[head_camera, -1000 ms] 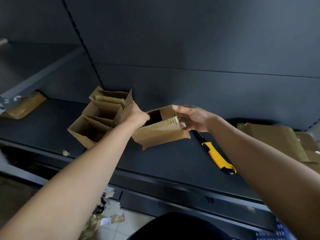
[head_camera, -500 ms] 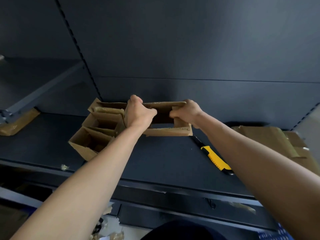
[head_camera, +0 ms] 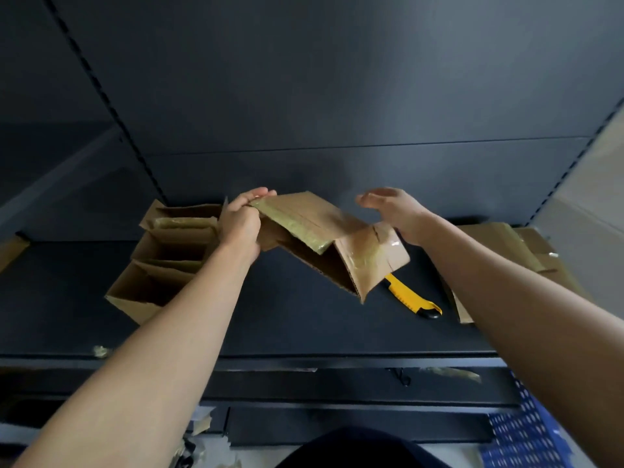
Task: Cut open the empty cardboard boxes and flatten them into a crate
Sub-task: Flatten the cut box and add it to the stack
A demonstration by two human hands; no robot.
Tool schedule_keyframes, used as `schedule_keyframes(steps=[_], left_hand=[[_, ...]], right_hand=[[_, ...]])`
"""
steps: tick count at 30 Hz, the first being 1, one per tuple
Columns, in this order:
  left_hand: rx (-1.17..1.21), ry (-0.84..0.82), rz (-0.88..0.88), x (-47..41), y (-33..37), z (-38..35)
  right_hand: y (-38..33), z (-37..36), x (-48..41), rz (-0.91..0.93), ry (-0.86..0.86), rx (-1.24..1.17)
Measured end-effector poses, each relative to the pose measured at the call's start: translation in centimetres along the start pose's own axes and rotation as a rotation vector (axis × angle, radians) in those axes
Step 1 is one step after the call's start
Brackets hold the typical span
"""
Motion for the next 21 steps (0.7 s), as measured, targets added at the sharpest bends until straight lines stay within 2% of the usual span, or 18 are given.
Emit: schedule_keyframes(steps=[2, 5, 7, 9, 11, 13, 16, 18, 21], left_hand=[[0.065, -0.106, 0.086, 0.3, -0.6, -0.7], [0.088, -0.232, 0.131, 0.6, -1.6, -2.0], [0.124, -0.283, 0.156, 0.8, -2.7, -2.9], [0.099, -0.258, 0.186, 0.9, -3.9, -4.3], [0.002, -0.167, 0.240, 1.1, -5.6, -6.0], [-0.081, -0.168, 0.398, 1.7, -7.5, -7.8], [-0.325, -0.397, 0.589, 3.7, -10.7, -10.5], [-0.492, -0.502, 0.600, 5.3, -12.8, -12.4], [-0.668, -0.569, 0.570, 6.9, -15.6, -14.9]], right_hand=[[1.0, 0.6, 0.1, -0.116, -0.118, 0.109], [2.9, 2.4, 0.5, -0.278, -0.369, -0.027], [4.2, 3.5, 1.2, -0.336, -0.385, -0.091], [5.8, 4.7, 1.5, -0.336, -0.304, -0.106], [7.1, 6.2, 2.0, -0.319, -0.132, -0.108], [8.6, 8.3, 2.4, -0.330, 0.078, -0.097], [11.3, 11.2, 3.0, -0.362, 0.266, -0.048], [13.1, 12.7, 3.2, -0.384, 0.351, -0.069], [15.5, 14.2, 3.0, -0.391, 0.393, 0.098]])
Point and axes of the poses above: each hand's wrist, its own x-axis away from the middle knuckle, its own z-axis out of the back of the hand, y = z × x, the point moved 1 cm from there along -x, towards the middle knuckle, and after that the axes turned 14 degrees about x, right-handed, at the moved point
